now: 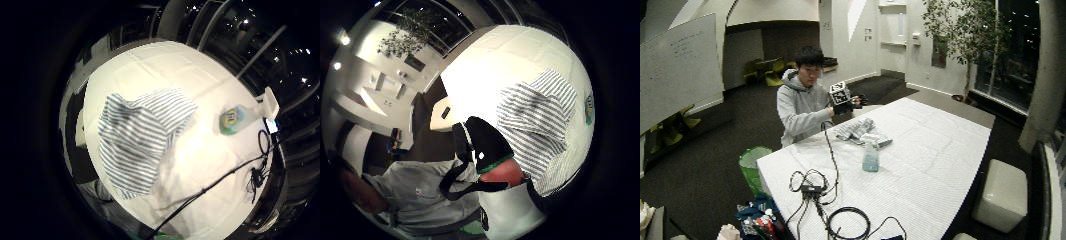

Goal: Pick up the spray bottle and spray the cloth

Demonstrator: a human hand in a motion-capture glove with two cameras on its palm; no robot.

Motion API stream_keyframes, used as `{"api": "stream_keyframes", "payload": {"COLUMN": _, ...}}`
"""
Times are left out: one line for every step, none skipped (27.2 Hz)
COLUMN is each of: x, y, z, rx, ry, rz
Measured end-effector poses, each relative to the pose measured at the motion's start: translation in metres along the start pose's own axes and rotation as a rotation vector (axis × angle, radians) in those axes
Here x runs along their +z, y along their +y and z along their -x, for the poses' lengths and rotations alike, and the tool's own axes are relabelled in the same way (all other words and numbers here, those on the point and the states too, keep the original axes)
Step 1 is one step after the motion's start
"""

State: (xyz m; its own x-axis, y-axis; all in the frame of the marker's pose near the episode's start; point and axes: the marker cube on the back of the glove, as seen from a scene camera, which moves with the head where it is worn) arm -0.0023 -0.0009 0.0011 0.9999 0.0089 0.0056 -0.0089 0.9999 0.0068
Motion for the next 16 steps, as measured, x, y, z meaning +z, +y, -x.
{"api": "stream_keyframes", "payload": {"x": 0.000, "y": 0.000, "z": 0.000, "rx": -0.001, "ry": -0.001, "rz": -0.001}}
{"api": "stream_keyframes", "payload": {"x": 0.000, "y": 0.000, "z": 0.000, "rx": -0.002, "ry": -0.002, "rz": -0.002}}
{"api": "stream_keyframes", "payload": {"x": 0.000, "y": 0.000, "z": -0.001, "rx": -0.003, "ry": -0.003, "rz": -0.003}}
{"api": "stream_keyframes", "payload": {"x": 0.000, "y": -0.001, "z": -0.001, "rx": -0.004, "ry": -0.004, "rz": -0.004}}
{"api": "stream_keyframes", "payload": {"x": -0.001, "y": -0.001, "z": -0.001, "rx": -0.004, "ry": -0.006, "rz": -0.006}}
{"api": "stream_keyframes", "payload": {"x": -0.001, "y": -0.001, "z": -0.001, "rx": -0.003, "ry": -0.009, "rz": -0.008}}
{"api": "stream_keyframes", "payload": {"x": -0.001, "y": -0.001, "z": -0.001, "rx": -0.002, "ry": -0.012, "rz": -0.009}}
{"api": "stream_keyframes", "payload": {"x": -0.001, "y": 0.000, "z": 0.000, "rx": -0.001, "ry": -0.014, "rz": -0.010}}
{"api": "stream_keyframes", "payload": {"x": -0.001, "y": 0.000, "z": -0.001, "rx": 0.001, "ry": -0.015, "rz": -0.012}}
{"api": "stream_keyframes", "payload": {"x": -0.001, "y": 0.001, "z": -0.001, "rx": 0.003, "ry": -0.014, "rz": -0.014}}
{"api": "stream_keyframes", "payload": {"x": -0.002, "y": 0.001, "z": -0.002, "rx": 0.005, "ry": -0.013, "rz": -0.018}}
{"api": "stream_keyframes", "payload": {"x": -0.003, "y": 0.002, "z": -0.003, "rx": 0.008, "ry": -0.011, "rz": -0.023}}
{"api": "stream_keyframes", "payload": {"x": -0.004, "y": 0.004, "z": -0.003, "rx": 0.009, "ry": -0.011, "rz": -0.029}}
{"api": "stream_keyframes", "payload": {"x": -0.005, "y": 0.006, "z": -0.002, "rx": 0.008, "ry": -0.011, "rz": -0.035}}
{"api": "stream_keyframes", "payload": {"x": -0.006, "y": 0.008, "z": -0.001, "rx": 0.006, "ry": -0.012, "rz": -0.043}}
{"api": "stream_keyframes", "payload": {"x": -0.007, "y": 0.010, "z": -0.001, "rx": 0.005, "ry": -0.013, "rz": -0.053}}
